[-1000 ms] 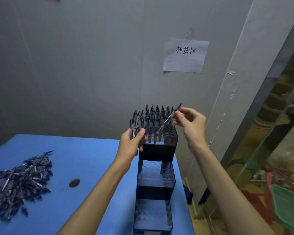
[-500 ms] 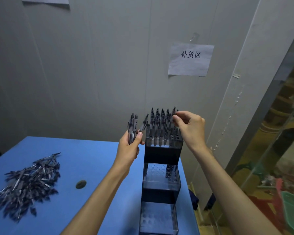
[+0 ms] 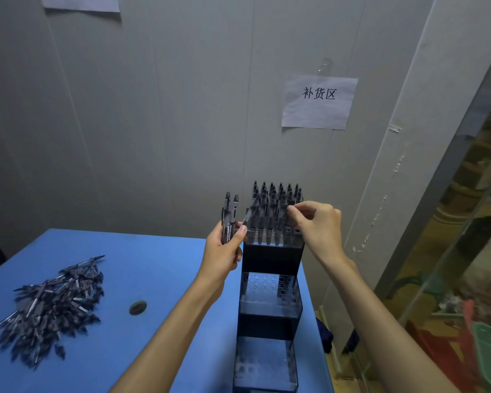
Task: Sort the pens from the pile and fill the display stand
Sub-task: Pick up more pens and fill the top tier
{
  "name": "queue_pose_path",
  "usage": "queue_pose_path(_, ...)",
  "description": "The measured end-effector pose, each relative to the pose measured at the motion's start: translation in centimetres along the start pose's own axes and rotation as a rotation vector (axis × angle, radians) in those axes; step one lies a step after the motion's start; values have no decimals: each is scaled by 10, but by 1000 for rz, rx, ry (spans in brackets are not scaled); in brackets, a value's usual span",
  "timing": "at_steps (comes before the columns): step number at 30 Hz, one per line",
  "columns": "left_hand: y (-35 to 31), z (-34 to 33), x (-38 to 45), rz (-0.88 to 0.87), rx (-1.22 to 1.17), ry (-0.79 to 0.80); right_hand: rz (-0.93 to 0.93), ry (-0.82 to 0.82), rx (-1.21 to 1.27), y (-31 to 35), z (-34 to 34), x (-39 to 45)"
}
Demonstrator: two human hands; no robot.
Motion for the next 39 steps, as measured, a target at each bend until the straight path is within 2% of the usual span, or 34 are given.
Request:
queue_pose_path(4,-3,-9,-3,-23,2,-7,-77,186,264,13,-9,-10)
queue_pose_path(7,-4,-20,-6,-40,31,12,-89,275,341,20,-18,-17)
queue_pose_path(12,-1,-28,-7,-33,49,31,-202,237,532,12,-21,-19)
queue_pose_path(16,0,-20,-4,-23,72,-17,-261,61,626,2,-1,-3)
queue_pose_path(19,3,-10,-1,-3,81,-46,-203,-92,538,-5,22,14)
queue_pose_path(22,4,-8,-1,19,102,-26,-70,-140,310,-3,36,24)
queue_pose_path(30,2,-10,1,6,146,15,31,-115,137,1,30,27)
queue_pose_path(39,-9,-8,-1,-56,123,27,89,-4,-6,1,8,16)
Point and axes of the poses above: each hand's wrist, its own x-axis towards the middle knuckle, its own z-axis out of the back of the hand, y = z × x, the point moved 8 cm from there along x, towards the middle knuckle, and after that the axes turned 2 degrees about -y, right-handed, at the moved point
